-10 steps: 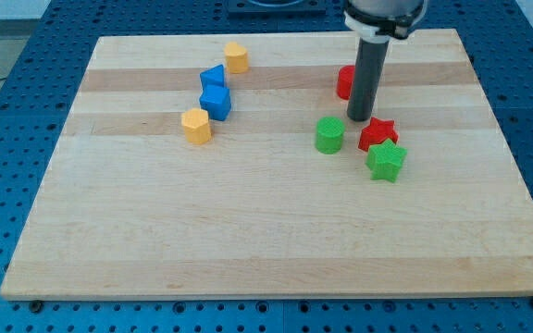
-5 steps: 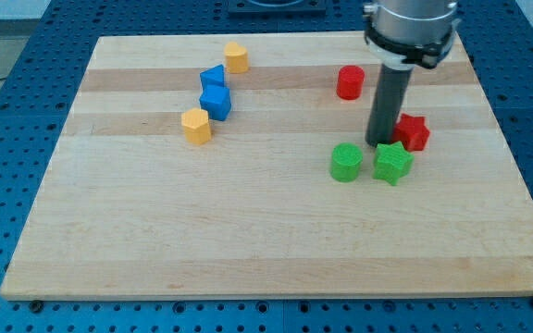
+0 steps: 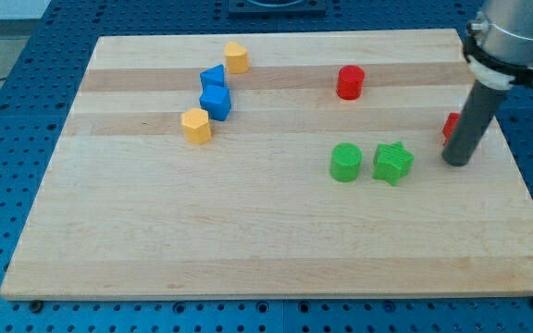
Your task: Move the red star to the bottom right of the red circle
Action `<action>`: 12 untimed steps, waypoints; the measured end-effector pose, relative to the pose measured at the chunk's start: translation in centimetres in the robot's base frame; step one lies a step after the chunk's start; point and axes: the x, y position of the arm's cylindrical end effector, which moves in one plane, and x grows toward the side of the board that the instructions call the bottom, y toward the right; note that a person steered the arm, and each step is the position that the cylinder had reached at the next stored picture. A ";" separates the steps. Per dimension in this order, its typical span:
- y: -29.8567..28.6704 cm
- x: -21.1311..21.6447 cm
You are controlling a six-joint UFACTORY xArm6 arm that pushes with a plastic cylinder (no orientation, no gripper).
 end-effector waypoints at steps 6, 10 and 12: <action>-5.1 -16.6; -7.0 -16.4; -0.1 -14.4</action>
